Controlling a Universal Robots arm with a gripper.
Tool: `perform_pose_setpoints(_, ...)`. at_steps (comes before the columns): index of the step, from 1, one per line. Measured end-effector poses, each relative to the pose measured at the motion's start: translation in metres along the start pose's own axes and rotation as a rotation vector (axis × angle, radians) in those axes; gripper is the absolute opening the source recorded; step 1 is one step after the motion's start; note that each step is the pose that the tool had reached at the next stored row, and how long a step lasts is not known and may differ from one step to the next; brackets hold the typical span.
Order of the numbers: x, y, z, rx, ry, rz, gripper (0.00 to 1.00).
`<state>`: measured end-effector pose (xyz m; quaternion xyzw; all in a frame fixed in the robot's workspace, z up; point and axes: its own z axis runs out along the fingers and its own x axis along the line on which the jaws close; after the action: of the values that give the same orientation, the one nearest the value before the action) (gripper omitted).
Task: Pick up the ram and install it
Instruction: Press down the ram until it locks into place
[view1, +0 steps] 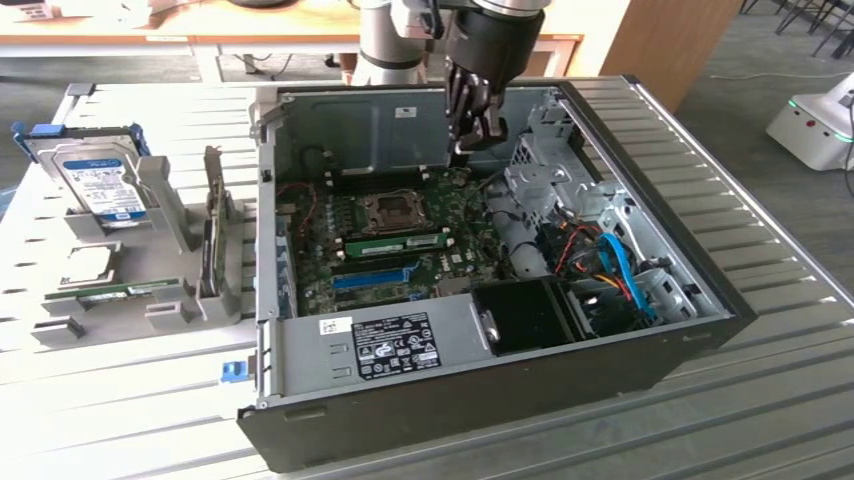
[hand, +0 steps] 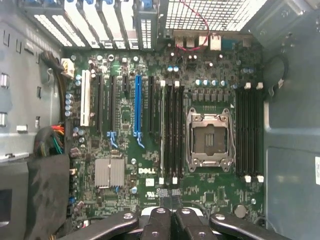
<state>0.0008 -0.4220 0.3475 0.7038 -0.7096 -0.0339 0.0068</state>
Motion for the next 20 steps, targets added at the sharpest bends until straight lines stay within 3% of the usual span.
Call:
perform_pose_setpoints(7, 0.000, -0.0022, 0.0007, 0.0001, -0.0002, 0.000, 0.11)
perform_pose_setpoints(20, 0.002, -0.0036, 0.0240, 0.0000, 0.0000, 0.000, 0.11)
